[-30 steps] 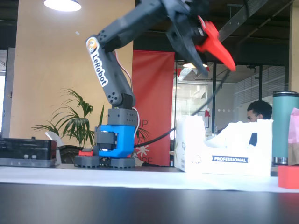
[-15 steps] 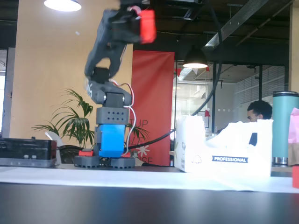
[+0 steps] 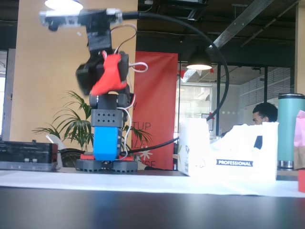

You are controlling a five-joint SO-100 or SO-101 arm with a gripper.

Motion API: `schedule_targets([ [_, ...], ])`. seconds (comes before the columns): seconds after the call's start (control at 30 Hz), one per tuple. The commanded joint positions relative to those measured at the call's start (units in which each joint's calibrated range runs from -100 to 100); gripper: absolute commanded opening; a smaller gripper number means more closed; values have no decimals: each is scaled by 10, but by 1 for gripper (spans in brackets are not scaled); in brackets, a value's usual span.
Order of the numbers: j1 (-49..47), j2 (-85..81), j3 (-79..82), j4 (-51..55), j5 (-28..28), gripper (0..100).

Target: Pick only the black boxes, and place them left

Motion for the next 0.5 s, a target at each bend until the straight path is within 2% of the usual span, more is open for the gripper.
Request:
schedule_targets([
  [0.0,14,-9,58,-15,38,0],
  [0.13,15,-9,125,-15,65,0],
  [0.47,7,-9,170,-12,62,0],
])
